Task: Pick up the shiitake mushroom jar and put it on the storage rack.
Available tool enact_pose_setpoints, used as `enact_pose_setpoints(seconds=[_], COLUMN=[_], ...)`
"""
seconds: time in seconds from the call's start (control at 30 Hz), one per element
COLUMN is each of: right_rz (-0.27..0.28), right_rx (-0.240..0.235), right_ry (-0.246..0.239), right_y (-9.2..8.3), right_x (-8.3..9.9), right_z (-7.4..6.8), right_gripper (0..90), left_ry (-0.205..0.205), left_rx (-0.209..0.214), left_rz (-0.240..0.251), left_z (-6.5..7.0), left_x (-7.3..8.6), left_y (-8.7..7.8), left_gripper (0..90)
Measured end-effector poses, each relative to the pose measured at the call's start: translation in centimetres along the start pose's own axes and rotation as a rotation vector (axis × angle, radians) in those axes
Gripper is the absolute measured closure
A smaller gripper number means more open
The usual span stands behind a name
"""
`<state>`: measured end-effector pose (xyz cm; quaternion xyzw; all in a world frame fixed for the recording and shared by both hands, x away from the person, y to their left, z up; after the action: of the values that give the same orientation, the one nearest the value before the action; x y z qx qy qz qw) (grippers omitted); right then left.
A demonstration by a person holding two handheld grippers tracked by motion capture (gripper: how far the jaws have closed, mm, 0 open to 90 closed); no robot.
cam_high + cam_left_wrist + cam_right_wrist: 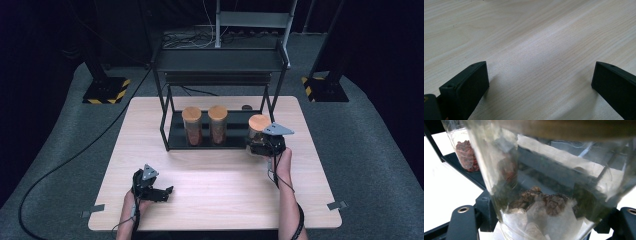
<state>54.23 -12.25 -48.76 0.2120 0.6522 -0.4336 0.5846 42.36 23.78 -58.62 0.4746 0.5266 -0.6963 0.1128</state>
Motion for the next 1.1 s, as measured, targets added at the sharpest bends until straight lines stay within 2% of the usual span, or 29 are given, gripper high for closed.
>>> enact_pose_setpoints(seconds=[1.1], right_rz=[-0.003], right_rx=[-0.001], right_ry=[-0.008], right_y=[1.5], right_x=[-0.7], right_z=[-0.4], right_gripper=[24.8], left_ry=[0.000], left_rx=[0.000], left_rz=[0.001], left_z=[0.0], left_x=[0.0], left_y=[0.0], left_gripper=[0.5])
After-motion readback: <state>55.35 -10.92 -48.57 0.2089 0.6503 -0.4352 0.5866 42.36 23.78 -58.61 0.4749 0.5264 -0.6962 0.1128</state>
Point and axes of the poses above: each handheld gripper's, and its own axes: y roughly forward along the jaws, x roughly out of its underside, z roughly to its right, the point moved 8 cm from there along y, roughly forward along the jaws, and after that the axes turned 6 degrees about z, right-handed, at the moved point
